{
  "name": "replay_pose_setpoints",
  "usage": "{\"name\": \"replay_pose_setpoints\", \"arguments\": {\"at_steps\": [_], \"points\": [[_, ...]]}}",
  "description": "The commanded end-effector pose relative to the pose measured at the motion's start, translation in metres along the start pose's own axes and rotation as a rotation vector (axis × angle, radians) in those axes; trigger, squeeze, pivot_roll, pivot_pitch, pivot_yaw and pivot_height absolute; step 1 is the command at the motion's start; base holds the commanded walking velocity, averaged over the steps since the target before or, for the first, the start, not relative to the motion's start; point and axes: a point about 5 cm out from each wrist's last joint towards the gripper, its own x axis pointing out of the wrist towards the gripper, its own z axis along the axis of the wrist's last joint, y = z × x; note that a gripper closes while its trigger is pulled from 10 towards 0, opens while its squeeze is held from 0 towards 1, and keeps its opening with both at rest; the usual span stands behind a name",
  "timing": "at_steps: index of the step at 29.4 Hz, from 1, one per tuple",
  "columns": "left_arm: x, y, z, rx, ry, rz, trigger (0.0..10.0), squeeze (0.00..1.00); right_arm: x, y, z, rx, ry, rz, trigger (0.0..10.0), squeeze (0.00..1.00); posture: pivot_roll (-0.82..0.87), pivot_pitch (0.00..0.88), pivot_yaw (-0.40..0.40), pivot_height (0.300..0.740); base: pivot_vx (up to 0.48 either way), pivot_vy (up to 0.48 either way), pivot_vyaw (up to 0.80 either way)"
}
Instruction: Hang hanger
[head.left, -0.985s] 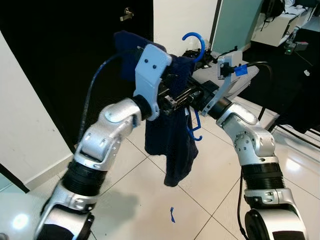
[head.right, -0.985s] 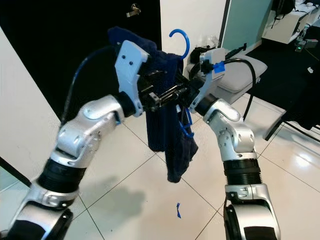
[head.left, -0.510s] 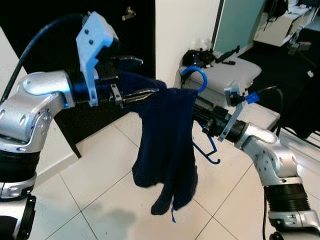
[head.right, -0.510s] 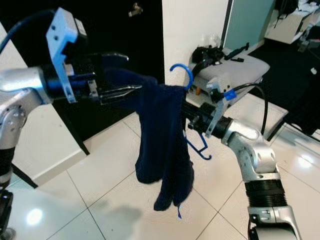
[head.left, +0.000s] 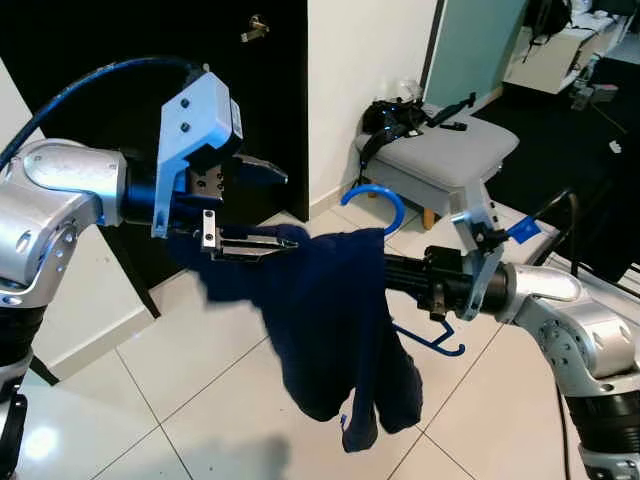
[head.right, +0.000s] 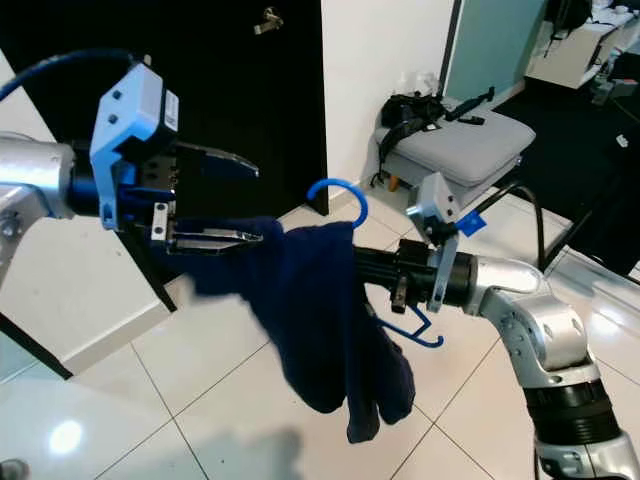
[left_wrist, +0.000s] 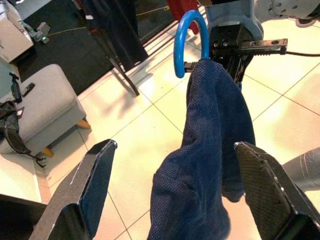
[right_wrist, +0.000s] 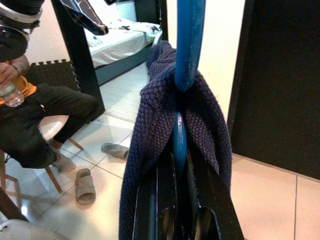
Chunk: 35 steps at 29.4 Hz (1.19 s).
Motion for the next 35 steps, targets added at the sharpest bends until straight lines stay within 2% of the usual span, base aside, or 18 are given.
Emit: {"name": "replay_pose_setpoints", "arguments": {"at_steps": [1, 7, 8, 17, 18, 19, 20, 21, 26, 35], "points": [[0.0, 0.001, -0.004, -0.008, 0.048, -0.015, 10.0, 0.0, 0.005, 0.009, 0.008, -0.031, -0.009, 0.068, 0.0, 0.0, 0.09, 0.054, 0.024, 0.74, 0.0, 0.0, 0.0], [0.001, -0.005, -0.012, -0.046, 0.095, -0.103, 10.0, 0.0, 0.008, 0.014, 0.013, -0.056, -0.002, 0.105, 0.0, 0.0, 0.09, 0.054, 0.024, 0.74, 0.0, 0.0, 0.0], [0.003, -0.013, -0.019, -0.077, 0.134, -0.162, 10.0, 0.0, 0.009, 0.012, 0.016, -0.076, -0.003, 0.098, 0.0, 0.0, 0.09, 0.051, 0.03, 0.74, 0.0, 0.0, 0.0], [0.009, -0.018, -0.028, -0.098, 0.171, -0.183, 10.0, 0.0, 0.012, 0.012, 0.02, -0.092, -0.009, 0.099, 0.0, 0.0, 0.09, 0.049, 0.031, 0.74, 0.0, 0.0, 0.0], [0.013, -0.02, -0.033, -0.096, 0.196, -0.183, 8.5, 0.0, 0.014, 0.012, 0.022, -0.1, -0.015, 0.103, 0.0, 0.0, 0.08, 0.048, 0.031, 0.74, 0.0, 0.0, 0.0], [0.015, -0.021, -0.037, -0.096, 0.213, -0.181, 5.2, 0.0, 0.016, 0.013, 0.024, -0.107, -0.02, 0.106, 0.0, 0.0, 0.08, 0.048, 0.031, 0.74, 0.0, 0.0, 0.0], [0.015, -0.021, -0.037, -0.096, 0.213, -0.181, 5.2, 0.0, 0.016, 0.013, 0.024, -0.107, -0.02, 0.106, 0.0, 0.0, 0.08, 0.048, 0.031, 0.74, 0.0, 0.0, 0.0], [0.018, -0.021, -0.043, -0.099, 0.234, -0.178, 0.0, 0.0, 0.017, 0.014, 0.027, -0.116, -0.028, 0.109, 0.0, 0.0, 0.08, 0.048, 0.031, 0.74, 0.0, 0.0, 0.0], [0.025, -0.02, -0.048, -0.106, 0.249, -0.161, 0.0, 0.0, 0.019, 0.014, 0.031, -0.127, -0.045, 0.112, 0.0, 0.0, 0.08, 0.049, 0.032, 0.74, 0.0, 0.0, 0.0], [0.024, -0.019, -0.047, -0.11, 0.246, -0.16, 0.0, 0.0, 0.02, 0.015, 0.032, -0.126, -0.051, 0.113, 0.0, 0.0, 0.08, 0.05, 0.032, 0.74, 0.0, 0.0, 0.0]]}}
